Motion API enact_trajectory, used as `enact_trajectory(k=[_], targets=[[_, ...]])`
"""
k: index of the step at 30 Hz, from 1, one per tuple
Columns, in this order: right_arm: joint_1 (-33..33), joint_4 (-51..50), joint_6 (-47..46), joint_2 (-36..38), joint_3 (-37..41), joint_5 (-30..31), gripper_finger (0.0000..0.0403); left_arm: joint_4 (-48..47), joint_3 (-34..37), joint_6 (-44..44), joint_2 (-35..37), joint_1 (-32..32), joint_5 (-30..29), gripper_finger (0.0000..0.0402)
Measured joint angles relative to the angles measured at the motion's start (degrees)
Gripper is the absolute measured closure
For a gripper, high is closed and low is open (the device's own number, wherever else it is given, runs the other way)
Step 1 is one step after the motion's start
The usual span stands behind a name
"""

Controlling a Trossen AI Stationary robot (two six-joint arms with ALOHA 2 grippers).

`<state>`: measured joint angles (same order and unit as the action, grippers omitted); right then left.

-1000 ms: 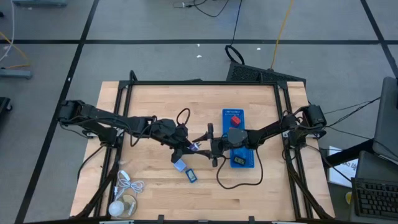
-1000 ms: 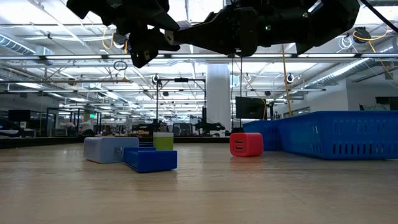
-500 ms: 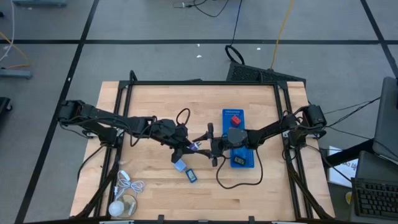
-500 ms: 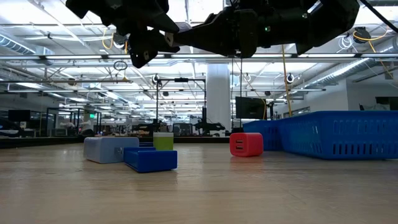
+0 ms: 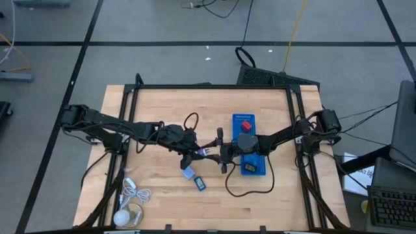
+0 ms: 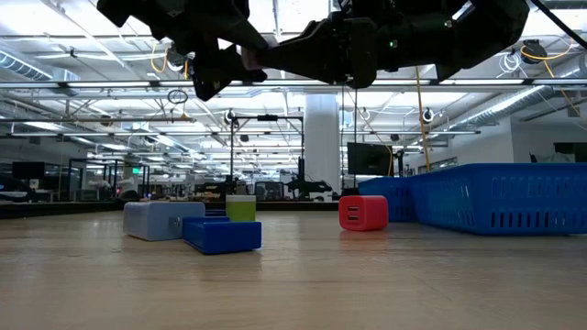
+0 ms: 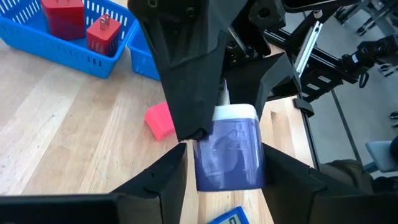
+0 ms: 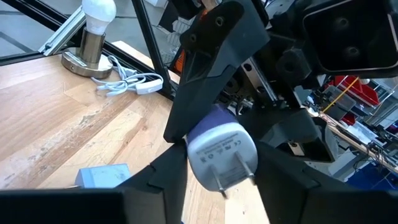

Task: Pick & Place Office items
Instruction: Put the purple charger adapter into the top blue bin

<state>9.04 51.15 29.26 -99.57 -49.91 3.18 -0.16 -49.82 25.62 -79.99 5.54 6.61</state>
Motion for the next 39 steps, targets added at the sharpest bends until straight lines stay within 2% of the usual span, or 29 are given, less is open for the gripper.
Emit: enact_trajectory(k=[2, 11, 16, 23, 29, 34, 39], targets=[[0.0, 0.0, 0.1, 0.0, 0.0, 0.0, 0.0264, 0.0, 0.0, 0.0, 0.0, 0.0, 0.0, 0.0216], [0.0, -0.1, 0.2, 0.0, 0.0, -0.1, 0.0264, 0.3, 0.0, -2.1, 0.2, -0.3, 0.7, 0.0243], [0.0, 1.2, 0.2, 0.3, -0.4, 0.1, 0.0265, 0.0, 0.0, -3.0, 4.2, -1.1, 2.2, 0.0246], [0.2, -0.1, -0.1, 0.0, 0.0, -1.5, 0.0265, -1.0, 0.0, -5.4, 10.1, -1.2, -1.5, 0.0211], [0.1, 0.0, -0.3, 0.3, -0.2, -0.4, 0.0265, -1.7, 0.0, -7.1, 11.2, -0.7, -2.3, 0.0187], [0.2, -5.1, -4.9, 3.1, 0.0, -0.7, 0.0265, -1.8, 0.0, -11.8, 13.4, 0.5, -8.5, 0.0174], [0.2, -17.3, -11.8, 10.4, 0.0, -0.4, 0.0265, -1.8, 1.8, -15.0, 16.5, 0.5, -11.2, 0.0174]])
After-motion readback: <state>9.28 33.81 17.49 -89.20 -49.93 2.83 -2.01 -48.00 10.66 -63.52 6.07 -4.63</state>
